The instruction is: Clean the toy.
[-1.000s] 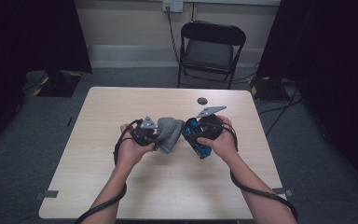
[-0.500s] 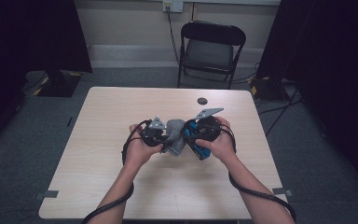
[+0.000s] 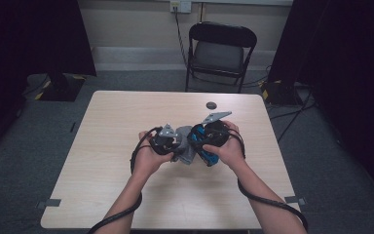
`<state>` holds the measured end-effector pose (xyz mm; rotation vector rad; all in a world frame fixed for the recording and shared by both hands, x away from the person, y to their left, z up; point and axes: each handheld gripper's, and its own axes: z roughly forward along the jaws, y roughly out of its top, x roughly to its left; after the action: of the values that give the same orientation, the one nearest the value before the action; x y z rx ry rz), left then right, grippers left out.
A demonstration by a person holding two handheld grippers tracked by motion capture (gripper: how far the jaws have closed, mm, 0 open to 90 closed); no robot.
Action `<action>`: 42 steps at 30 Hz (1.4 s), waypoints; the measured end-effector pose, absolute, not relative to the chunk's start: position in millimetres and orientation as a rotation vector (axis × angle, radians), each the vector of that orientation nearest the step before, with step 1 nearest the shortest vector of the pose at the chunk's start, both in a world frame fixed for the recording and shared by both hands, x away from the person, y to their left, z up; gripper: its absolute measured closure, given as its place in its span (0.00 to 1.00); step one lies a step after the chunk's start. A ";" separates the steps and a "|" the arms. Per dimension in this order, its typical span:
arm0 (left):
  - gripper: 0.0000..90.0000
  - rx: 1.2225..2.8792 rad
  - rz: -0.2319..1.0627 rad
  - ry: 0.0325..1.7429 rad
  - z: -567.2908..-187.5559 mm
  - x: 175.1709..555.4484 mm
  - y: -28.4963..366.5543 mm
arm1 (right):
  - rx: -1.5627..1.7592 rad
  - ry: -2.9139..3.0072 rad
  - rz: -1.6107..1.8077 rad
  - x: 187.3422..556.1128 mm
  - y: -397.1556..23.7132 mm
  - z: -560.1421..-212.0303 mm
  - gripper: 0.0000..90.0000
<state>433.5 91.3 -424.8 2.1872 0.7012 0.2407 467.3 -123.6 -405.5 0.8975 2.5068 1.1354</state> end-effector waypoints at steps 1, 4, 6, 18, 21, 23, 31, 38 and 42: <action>0.84 2.187 0.241 0.701 -424.8 433.5 91.3 | 0.897 2.507 1.135 467.3 -123.6 -405.5 0.28; 0.84 2.198 0.228 0.696 -427.7 431.9 87.5 | 0.900 2.505 1.142 467.7 -122.5 -404.1 0.28; 0.84 2.198 0.221 0.694 -428.6 431.6 86.4 | 0.902 2.504 1.146 467.6 -122.2 -403.6 0.28; 0.84 2.212 0.191 0.653 -436.5 426.9 69.7 | 0.906 2.486 1.177 469.4 -120.3 -394.8 0.28; 0.84 2.216 0.189 0.646 -437.6 426.3 68.1 | 0.913 2.481 1.181 469.7 -120.6 -394.6 0.28; 0.84 2.220 0.183 0.642 -438.7 425.3 66.9 | 0.917 2.480 1.181 470.3 -121.1 -394.4 0.28; 0.84 2.245 0.172 0.609 -444.4 420.9 61.0 | 0.937 2.471 1.191 473.5 -121.3 -391.6 0.28; 0.84 2.258 0.151 0.584 -450.2 416.5 56.7 | 0.949 2.467 1.205 476.2 -118.3 -387.4 0.28; 0.84 2.254 0.136 0.574 -453.1 413.9 54.0 | 0.956 2.461 1.204 476.6 -117.1 -386.0 0.28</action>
<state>413.9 54.0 -453.1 2.2541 0.5739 0.1358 476.6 -117.1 -386.0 0.9558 2.4614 1.2039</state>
